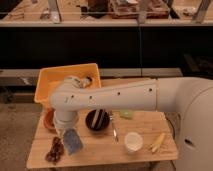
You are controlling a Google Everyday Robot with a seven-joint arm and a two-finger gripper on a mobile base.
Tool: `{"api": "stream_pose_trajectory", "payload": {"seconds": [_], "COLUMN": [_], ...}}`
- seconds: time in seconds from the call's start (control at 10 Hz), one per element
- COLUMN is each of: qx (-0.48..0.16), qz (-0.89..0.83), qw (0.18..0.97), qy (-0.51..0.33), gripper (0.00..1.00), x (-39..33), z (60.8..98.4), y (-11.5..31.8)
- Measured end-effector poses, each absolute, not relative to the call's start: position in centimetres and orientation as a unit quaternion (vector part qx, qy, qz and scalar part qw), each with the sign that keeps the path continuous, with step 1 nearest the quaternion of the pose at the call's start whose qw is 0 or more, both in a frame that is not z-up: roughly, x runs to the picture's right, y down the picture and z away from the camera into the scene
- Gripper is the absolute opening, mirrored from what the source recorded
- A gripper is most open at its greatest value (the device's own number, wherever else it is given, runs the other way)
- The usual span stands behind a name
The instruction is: Place sponge in metal cup
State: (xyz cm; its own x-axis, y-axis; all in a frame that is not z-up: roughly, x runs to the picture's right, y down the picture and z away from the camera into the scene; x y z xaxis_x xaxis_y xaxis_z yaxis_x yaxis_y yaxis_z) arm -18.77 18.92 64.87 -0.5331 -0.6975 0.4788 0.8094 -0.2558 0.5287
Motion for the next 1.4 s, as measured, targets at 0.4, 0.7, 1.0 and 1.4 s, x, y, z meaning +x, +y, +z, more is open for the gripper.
{"api": "stream_pose_trajectory", "payload": {"seconds": [0.4, 0.7, 1.0, 1.4], "qx": [-0.075, -0.079, -0.083, -0.086], "qz": [-0.803, -0.806, -0.807, -0.807], "qw": [0.475, 0.475, 0.475, 0.479], "qy": [-0.351, -0.345, -0.342, -0.334], "gripper": [0.0, 0.0, 0.05, 0.45], "x": [-19.8, -19.9, -20.0, -20.1], "z": [66.5, 66.9, 67.1, 67.5], "y": [20.2, 20.2, 20.1, 20.0]}}
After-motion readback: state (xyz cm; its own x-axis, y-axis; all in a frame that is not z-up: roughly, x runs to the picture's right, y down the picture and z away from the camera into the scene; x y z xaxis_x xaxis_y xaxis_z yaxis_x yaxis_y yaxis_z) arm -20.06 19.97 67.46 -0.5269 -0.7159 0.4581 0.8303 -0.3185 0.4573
